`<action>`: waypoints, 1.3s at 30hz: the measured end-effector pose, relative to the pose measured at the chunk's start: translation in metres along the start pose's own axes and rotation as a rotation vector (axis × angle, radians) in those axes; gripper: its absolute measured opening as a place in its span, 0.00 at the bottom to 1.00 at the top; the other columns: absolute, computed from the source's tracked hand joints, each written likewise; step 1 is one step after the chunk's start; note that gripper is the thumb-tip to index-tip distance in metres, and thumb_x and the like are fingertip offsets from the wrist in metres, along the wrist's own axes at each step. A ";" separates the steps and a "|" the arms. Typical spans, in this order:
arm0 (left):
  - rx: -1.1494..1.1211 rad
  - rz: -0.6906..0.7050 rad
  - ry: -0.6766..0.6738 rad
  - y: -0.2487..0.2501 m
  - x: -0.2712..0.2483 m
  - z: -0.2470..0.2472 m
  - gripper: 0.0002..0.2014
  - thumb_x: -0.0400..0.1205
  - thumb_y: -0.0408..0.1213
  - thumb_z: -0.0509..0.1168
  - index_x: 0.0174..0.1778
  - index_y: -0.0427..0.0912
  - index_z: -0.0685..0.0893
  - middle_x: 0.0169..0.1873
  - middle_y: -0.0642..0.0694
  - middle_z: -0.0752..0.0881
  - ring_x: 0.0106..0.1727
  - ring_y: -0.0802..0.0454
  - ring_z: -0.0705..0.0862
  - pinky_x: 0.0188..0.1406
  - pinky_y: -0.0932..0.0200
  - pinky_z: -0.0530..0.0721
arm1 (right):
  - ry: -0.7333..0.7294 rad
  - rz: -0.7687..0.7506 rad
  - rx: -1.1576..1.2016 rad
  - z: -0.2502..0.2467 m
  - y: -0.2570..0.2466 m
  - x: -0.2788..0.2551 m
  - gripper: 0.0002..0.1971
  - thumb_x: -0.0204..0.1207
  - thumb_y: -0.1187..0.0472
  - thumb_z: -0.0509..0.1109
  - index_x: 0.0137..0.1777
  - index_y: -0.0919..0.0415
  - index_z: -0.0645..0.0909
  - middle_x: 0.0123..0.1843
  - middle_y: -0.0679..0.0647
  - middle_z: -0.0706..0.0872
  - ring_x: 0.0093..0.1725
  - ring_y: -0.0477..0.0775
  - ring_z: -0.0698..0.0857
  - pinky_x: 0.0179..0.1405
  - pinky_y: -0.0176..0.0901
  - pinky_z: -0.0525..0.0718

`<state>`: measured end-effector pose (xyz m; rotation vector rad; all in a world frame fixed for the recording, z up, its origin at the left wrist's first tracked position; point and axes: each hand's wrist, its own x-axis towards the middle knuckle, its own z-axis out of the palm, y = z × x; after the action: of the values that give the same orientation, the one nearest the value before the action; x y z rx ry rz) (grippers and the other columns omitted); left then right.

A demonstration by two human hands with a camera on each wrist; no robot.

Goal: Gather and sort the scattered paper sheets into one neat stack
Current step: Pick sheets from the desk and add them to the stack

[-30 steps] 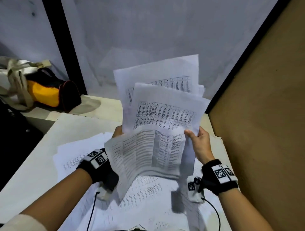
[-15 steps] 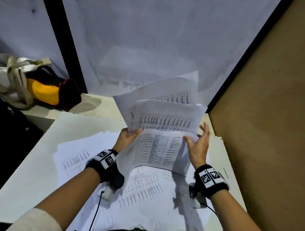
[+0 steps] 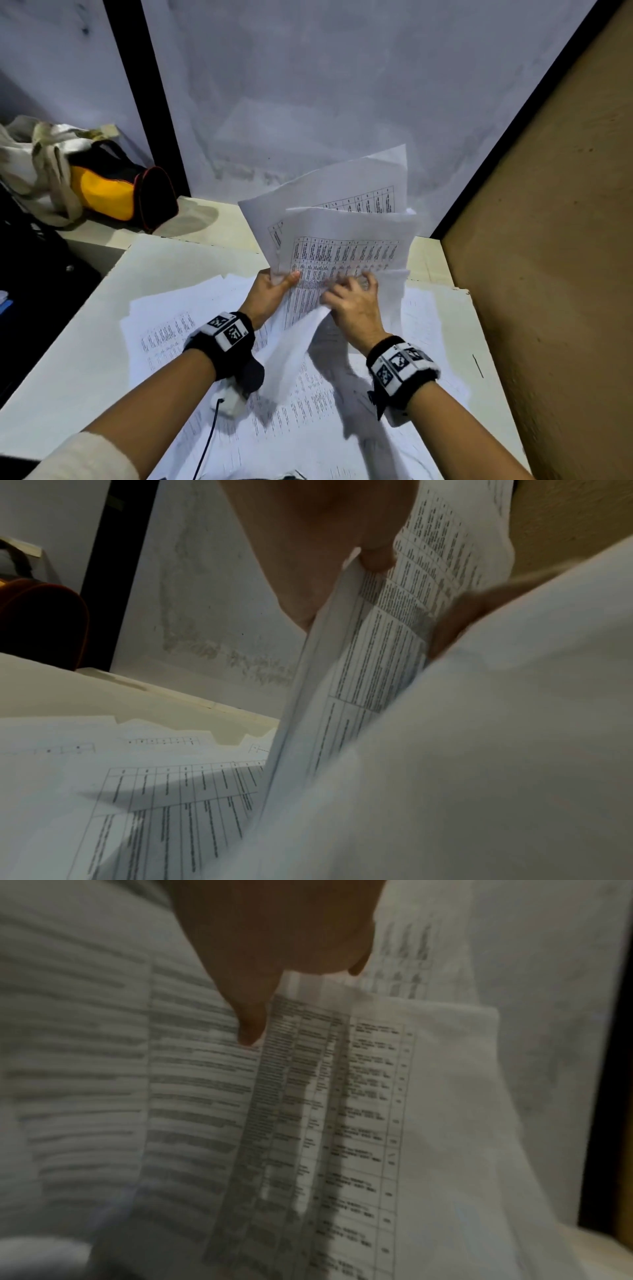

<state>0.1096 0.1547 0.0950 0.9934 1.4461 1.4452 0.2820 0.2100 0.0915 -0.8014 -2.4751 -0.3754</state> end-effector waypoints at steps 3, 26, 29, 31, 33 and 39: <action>-0.051 -0.031 0.002 0.000 -0.001 -0.003 0.08 0.81 0.34 0.63 0.50 0.36 0.86 0.40 0.54 0.90 0.42 0.61 0.88 0.47 0.66 0.85 | 0.122 0.322 0.366 -0.027 0.025 0.021 0.05 0.66 0.63 0.70 0.36 0.54 0.88 0.34 0.44 0.90 0.38 0.48 0.82 0.57 0.52 0.72; 0.019 0.079 0.029 0.003 -0.025 0.007 0.49 0.64 0.77 0.56 0.65 0.35 0.77 0.50 0.59 0.87 0.52 0.66 0.84 0.55 0.70 0.81 | -0.138 1.174 1.156 -0.030 0.057 0.003 0.22 0.64 0.58 0.81 0.54 0.66 0.78 0.58 0.63 0.86 0.61 0.63 0.83 0.70 0.61 0.76; 0.033 0.093 0.164 0.016 -0.022 0.016 0.17 0.81 0.42 0.62 0.59 0.33 0.81 0.42 0.53 0.87 0.45 0.59 0.84 0.53 0.64 0.85 | -0.027 1.125 1.137 -0.037 0.043 0.005 0.30 0.65 0.53 0.80 0.60 0.70 0.73 0.62 0.63 0.82 0.65 0.63 0.81 0.69 0.56 0.78; -0.029 0.130 0.210 0.029 -0.020 0.017 0.14 0.83 0.33 0.60 0.62 0.32 0.80 0.52 0.47 0.85 0.49 0.64 0.83 0.54 0.72 0.82 | 0.077 1.075 1.159 -0.047 0.034 0.011 0.17 0.74 0.64 0.71 0.59 0.68 0.73 0.57 0.60 0.82 0.59 0.60 0.83 0.56 0.36 0.85; -0.068 0.154 0.233 0.042 -0.019 0.018 0.12 0.83 0.32 0.60 0.61 0.37 0.80 0.53 0.53 0.84 0.51 0.65 0.83 0.53 0.75 0.79 | 0.120 0.975 1.216 -0.060 0.021 0.018 0.15 0.77 0.69 0.66 0.63 0.67 0.72 0.52 0.54 0.83 0.51 0.47 0.85 0.46 0.27 0.85; -0.138 0.144 0.126 0.046 -0.025 0.006 0.12 0.78 0.27 0.65 0.46 0.52 0.79 0.38 0.59 0.88 0.42 0.68 0.87 0.39 0.74 0.83 | 0.078 0.938 1.338 -0.048 0.010 0.011 0.38 0.61 0.56 0.80 0.70 0.68 0.70 0.60 0.59 0.85 0.58 0.48 0.86 0.53 0.41 0.87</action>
<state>0.1223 0.1340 0.1418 0.9507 1.3651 1.7153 0.2989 0.2034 0.1385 -1.0594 -1.4237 1.3546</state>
